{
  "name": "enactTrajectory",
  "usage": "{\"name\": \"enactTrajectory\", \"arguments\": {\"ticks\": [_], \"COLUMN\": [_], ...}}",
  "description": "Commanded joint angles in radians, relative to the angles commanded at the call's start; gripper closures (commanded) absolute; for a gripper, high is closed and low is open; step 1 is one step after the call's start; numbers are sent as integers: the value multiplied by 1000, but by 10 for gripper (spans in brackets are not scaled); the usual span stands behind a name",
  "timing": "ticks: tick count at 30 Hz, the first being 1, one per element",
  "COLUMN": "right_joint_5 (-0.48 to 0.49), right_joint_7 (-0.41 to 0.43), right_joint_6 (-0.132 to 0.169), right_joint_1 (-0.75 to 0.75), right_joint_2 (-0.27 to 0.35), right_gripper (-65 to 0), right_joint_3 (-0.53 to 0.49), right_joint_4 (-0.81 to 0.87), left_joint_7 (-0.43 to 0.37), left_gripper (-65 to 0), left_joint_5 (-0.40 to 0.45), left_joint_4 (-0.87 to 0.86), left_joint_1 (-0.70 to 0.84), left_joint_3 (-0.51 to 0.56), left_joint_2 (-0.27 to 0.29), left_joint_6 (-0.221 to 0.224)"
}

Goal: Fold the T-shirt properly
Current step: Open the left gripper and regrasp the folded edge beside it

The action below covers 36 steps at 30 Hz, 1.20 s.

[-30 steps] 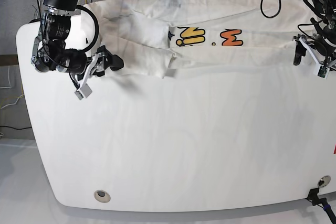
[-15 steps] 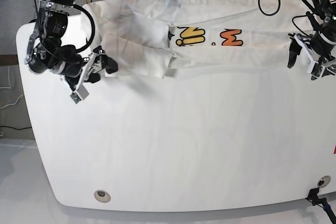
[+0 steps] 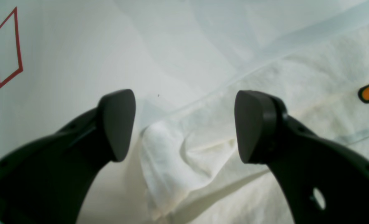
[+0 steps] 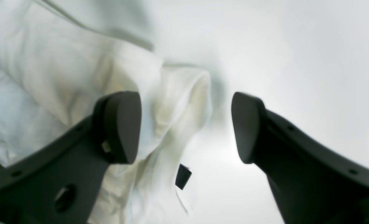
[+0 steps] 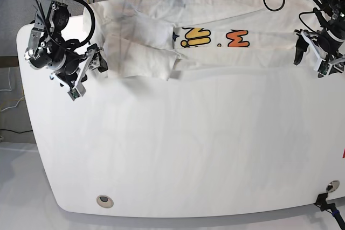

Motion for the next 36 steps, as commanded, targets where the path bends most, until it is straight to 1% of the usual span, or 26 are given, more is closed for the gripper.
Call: {"name": "enactTrajectory", "arguments": {"ticks": [2, 5, 7, 12, 15, 17, 20, 22, 23, 27, 30, 31, 36], "right_joint_5": [2, -5, -5, 0, 2, -2, -3, -3, -5, -5, -5, -5, -5], "right_joint_7": [9, 52, 74, 126, 129, 127, 126, 126, 126, 126, 126, 126, 126], "right_joint_6": [0, 0, 0, 0, 0, 0, 0, 0, 0, -2, -3, -3, -6], "right_joint_1": [0, 0, 0, 2, 2, 2, 0, 0, 0, 2, 2, 2, 2], "right_joint_2": [0, 0, 0, 0, -2, -25, -40, -51, -60, -72, -72, -72, -71], "right_gripper": [-438, -438, -438, -438, -438, -436, -425, -378, -343, -167, -21, 0, 0], "right_joint_3": [0, 0, 0, 0, 0, 0, 0, -2, -2, -2, -2, -2, -2], "right_joint_4": [-14, -26, -57, -146, -173, -170, -169, -170, -170, -170, -170, -170, -172], "left_joint_7": [0, 0, 0, 0, 0, 0, 0, 0, 0, 0, 0, 0, 0], "left_gripper": [-468, -468, -468, -468, -468, -468, -468, -468, -468, -468, -468, -468, -468], "left_joint_5": [2, 2, 5, 5, 5, 5, 5, 5, 6, 5, 3, 3, 8], "left_joint_4": [0, -2, -2, -2, -2, -2, -2, -2, -2, 2, 2, 2, 3], "left_joint_1": [0, 0, 0, 0, 0, 0, 0, 0, 0, 0, 0, 0, 0], "left_joint_3": [0, 0, 0, 2, 2, 2, 2, 2, 0, -5, -38, -44, -115], "left_joint_2": [0, 2, 14, 14, 14, 14, 15, 17, 20, 21, 23, 29, 80], "left_joint_6": [0, 0, 0, 0, 0, 0, 0, 0, 0, 0, 0, 2, 8]}}
